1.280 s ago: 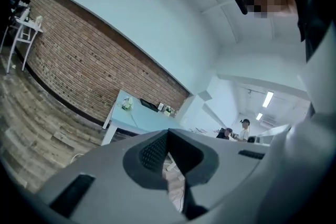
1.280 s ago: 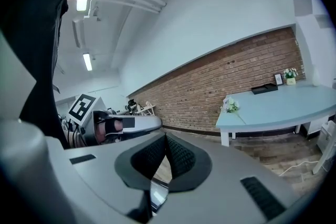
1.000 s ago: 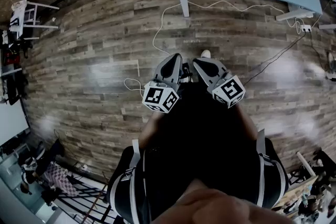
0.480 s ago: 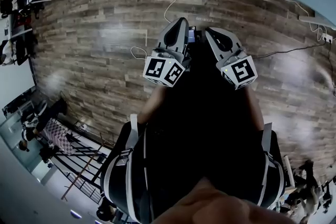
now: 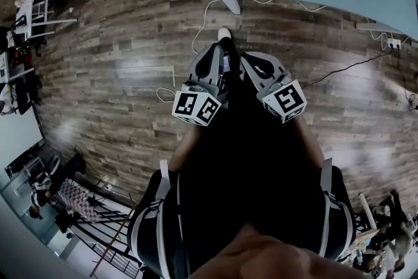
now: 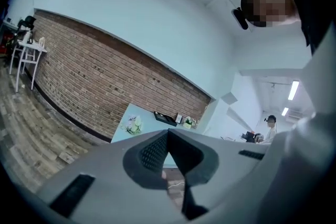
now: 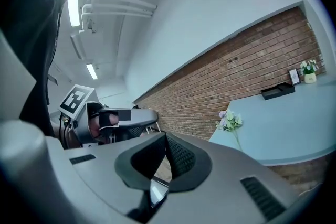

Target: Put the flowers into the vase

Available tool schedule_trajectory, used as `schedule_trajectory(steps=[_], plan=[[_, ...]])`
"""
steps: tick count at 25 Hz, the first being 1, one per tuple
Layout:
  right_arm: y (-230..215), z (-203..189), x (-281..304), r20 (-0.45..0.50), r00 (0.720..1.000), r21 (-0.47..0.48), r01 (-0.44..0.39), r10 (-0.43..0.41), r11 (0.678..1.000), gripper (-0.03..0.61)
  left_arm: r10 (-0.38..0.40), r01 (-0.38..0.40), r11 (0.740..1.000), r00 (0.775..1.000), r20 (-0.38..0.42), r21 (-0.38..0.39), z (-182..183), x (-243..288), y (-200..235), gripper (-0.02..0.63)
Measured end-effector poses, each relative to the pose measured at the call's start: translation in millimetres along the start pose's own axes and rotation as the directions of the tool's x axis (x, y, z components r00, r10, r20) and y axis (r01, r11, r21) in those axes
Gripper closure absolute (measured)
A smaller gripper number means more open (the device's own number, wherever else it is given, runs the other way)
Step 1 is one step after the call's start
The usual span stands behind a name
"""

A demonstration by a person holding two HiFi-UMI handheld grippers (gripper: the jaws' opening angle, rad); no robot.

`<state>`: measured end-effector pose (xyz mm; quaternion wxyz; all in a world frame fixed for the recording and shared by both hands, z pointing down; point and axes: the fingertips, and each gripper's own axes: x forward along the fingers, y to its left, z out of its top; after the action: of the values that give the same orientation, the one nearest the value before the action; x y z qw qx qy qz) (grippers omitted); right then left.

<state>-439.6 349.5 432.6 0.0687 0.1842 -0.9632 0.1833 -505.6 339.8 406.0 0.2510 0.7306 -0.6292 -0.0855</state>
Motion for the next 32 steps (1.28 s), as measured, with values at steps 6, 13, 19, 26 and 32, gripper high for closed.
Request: schedule_trajectory(steps=[6, 13, 19, 26, 32], plan=[[-50, 31, 50, -0.029, 0.993, -0.087, 0.111, -0.114, 0.990, 0.560, -0.100, 0.100, 0.995, 0.995, -0.014, -0.015, 27, 65, 31, 0.595], [-76, 61, 127, -0.060, 0.984, -0.043, 0.168, -0.171, 0.985, 0.560, -0.120, 0.121, 0.992, 0.992, 0.033, -0.022, 89, 101, 98, 0.595], [-84, 67, 175, -0.095, 0.969, -0.012, 0.228, -0.228, 0.974, 0.560, -0.106, 0.105, 0.993, 0.994, -0.025, -0.054, 103, 111, 165, 0.595], [-106, 67, 205, -0.133, 0.949, 0.003, 0.290, -0.287, 0.957, 0.560, -0.118, 0.112, 0.988, 0.991, -0.058, -0.108, 104, 131, 195, 0.595], [-155, 77, 220, -0.131, 0.952, 0.036, 0.283, -0.276, 0.958, 0.560, -0.088, 0.080, 0.993, 0.992, -0.090, -0.082, 107, 182, 201, 0.595]])
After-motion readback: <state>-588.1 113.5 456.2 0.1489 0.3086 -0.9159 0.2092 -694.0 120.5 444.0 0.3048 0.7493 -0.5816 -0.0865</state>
